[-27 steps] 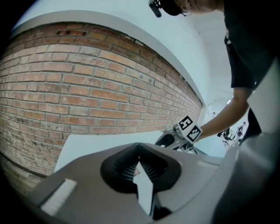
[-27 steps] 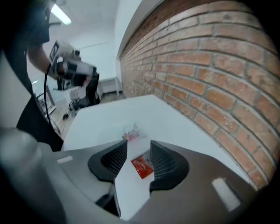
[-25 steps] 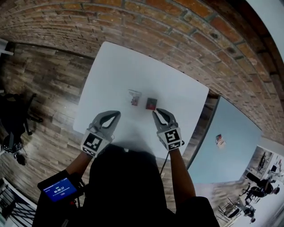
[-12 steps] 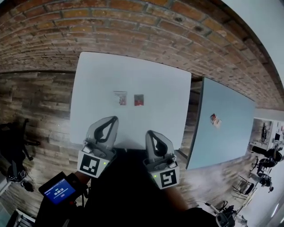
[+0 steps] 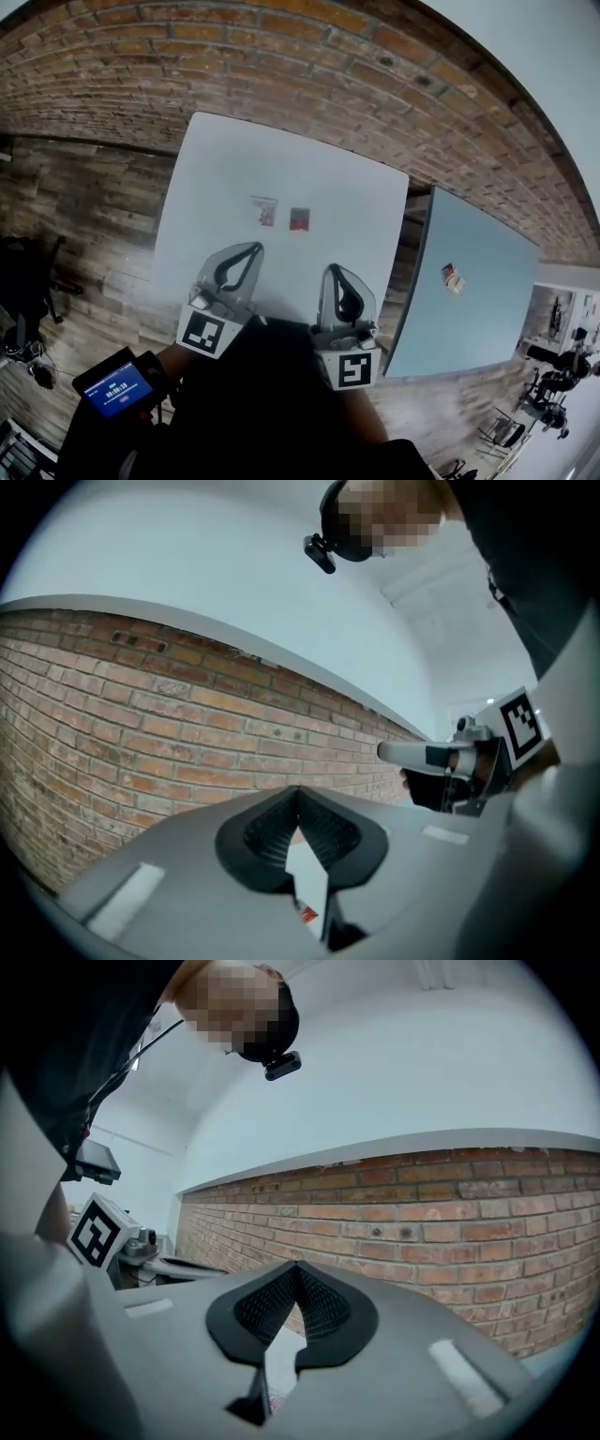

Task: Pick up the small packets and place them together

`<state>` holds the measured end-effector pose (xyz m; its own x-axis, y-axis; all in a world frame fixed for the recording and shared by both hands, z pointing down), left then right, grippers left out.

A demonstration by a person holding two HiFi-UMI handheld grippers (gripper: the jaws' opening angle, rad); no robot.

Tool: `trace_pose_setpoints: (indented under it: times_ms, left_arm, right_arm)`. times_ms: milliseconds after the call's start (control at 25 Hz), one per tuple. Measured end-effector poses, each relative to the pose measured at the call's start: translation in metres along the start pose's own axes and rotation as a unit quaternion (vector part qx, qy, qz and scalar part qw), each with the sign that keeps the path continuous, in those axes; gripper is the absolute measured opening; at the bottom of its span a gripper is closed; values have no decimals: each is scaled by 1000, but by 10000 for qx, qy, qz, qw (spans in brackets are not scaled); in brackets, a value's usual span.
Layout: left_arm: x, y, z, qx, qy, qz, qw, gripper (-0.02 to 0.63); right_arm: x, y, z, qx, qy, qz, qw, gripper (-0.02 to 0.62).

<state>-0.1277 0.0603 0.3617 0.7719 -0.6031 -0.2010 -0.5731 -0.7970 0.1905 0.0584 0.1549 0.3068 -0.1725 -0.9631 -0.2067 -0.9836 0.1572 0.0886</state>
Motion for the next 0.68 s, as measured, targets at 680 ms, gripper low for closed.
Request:
trace_pose_setpoints:
  times_ms: [680]
  left_arm:
    - [0, -30, 18, 495, -128, 571, 9971, 0]
  right_arm:
    - [-15, -48, -4, 475, 113, 112, 9987, 0]
Point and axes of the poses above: the fingertips, and each gripper's own axes: x forward along the fingers, y to its left, z out of its top, the point moved 10 cm from there along -x, backward along the fingers, and after that the axes turned 14 degrees about -y, right-handed, at the moved point
